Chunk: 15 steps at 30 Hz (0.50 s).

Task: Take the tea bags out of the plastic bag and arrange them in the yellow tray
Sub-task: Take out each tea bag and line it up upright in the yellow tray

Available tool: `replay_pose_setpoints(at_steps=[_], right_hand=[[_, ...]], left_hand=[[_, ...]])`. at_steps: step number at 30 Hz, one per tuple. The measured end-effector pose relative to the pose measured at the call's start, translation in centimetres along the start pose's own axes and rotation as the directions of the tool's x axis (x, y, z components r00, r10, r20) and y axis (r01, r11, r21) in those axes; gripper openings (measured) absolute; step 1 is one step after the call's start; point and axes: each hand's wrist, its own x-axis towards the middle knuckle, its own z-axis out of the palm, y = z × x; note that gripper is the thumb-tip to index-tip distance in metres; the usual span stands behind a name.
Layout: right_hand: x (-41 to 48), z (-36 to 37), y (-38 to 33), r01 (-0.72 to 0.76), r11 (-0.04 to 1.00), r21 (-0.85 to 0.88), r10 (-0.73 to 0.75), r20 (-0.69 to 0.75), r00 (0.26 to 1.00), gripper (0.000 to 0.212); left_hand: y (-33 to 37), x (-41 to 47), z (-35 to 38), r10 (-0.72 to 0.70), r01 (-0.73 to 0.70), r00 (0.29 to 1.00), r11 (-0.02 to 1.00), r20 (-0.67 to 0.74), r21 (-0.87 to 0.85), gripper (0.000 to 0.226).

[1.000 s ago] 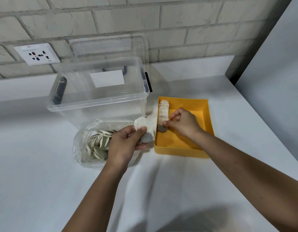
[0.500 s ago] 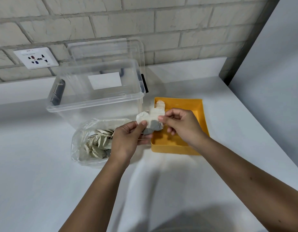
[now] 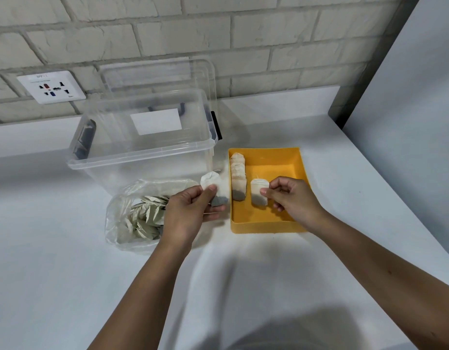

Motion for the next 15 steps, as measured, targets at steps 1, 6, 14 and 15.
replay_pose_setpoints(at_steps=[1, 6, 14, 15], right_hand=[[0.2, -0.2, 0.1, -0.001, 1.000, -0.012, 0.001, 0.012, 1.000, 0.013], [1.5, -0.5, -0.9, -0.036, 0.990, -0.137, 0.071, 0.262, 0.963, 0.012], [4.3, 2.8, 0.0, -0.065, 0.972, -0.226, 0.125, 0.264, 0.957, 0.015], [4.6, 2.9, 0.1, -0.070, 0.972, -0.224, 0.122, 0.227, 0.966, 0.016]], left_hand=[[0.0, 0.0, 0.0, -0.002, 0.002, 1.000, 1.000, 0.000, 0.000, 0.015], [0.1, 0.1, 0.1, -0.011, 0.011, 1.000, 1.000, -0.006, -0.008, 0.017], [0.2, 0.1, 0.0, -0.038, 0.038, 0.999, 0.999, -0.005, -0.006, 0.021], [0.2, 0.1, -0.1, -0.041, 0.041, 0.999, 0.999, -0.003, -0.006, 0.021]])
